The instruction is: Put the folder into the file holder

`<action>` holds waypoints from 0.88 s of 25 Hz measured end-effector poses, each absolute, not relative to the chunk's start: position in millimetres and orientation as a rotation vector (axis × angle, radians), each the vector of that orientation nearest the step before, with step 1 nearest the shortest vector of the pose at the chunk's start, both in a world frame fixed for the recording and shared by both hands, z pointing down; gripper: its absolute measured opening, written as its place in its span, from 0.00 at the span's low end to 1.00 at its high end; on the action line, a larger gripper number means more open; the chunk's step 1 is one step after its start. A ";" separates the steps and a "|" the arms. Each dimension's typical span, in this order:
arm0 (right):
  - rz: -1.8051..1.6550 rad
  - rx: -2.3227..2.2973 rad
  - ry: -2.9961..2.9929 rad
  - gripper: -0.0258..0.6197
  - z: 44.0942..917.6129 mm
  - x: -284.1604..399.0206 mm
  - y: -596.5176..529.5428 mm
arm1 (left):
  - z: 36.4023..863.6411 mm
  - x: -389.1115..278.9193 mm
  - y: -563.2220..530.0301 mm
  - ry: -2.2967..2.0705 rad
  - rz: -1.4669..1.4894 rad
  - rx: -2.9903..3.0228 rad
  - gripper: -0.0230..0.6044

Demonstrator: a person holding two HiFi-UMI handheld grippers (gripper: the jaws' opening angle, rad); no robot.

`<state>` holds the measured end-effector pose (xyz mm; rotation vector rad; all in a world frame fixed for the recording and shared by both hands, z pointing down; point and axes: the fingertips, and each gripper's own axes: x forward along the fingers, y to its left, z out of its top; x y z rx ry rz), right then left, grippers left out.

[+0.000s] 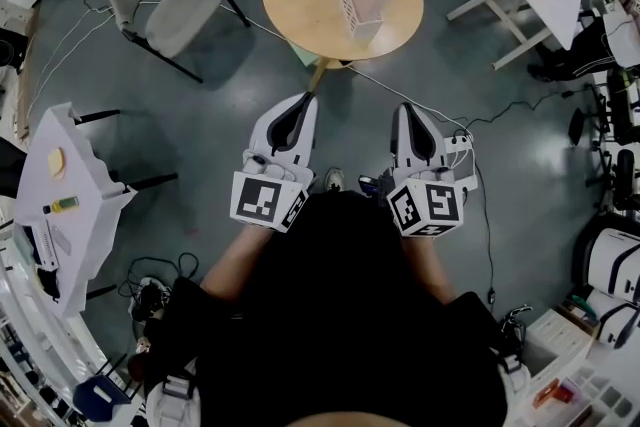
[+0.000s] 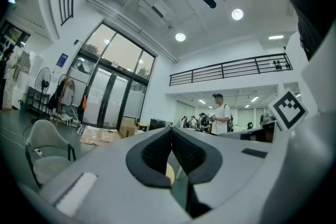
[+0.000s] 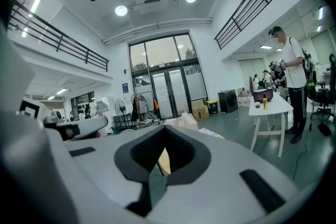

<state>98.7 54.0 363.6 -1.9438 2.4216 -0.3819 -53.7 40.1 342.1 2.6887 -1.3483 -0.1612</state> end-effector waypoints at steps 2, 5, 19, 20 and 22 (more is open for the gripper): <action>-0.379 -1.943 2.424 0.03 364.5 98.7 53.7 | 342.7 -53.1 39.4 -1.347 -0.163 2.686 0.05; -0.349 -1.934 2.450 0.03 361.0 96.9 53.7 | 339.2 -51.6 40.1 -1.349 -0.172 2.689 0.05; -0.353 -1.928 2.470 0.03 362.9 91.9 57.4 | 336.1 -50.2 48.7 -1.343 -0.179 2.702 0.05; -0.356 -1.929 2.471 0.03 363.5 92.0 57.2 | 336.0 -50.5 48.9 -1.344 -0.178 2.702 0.05; -0.358 -1.931 2.472 0.03 363.7 91.3 57.0 | 335.7 -52.0 49.4 -1.347 -0.179 2.700 0.05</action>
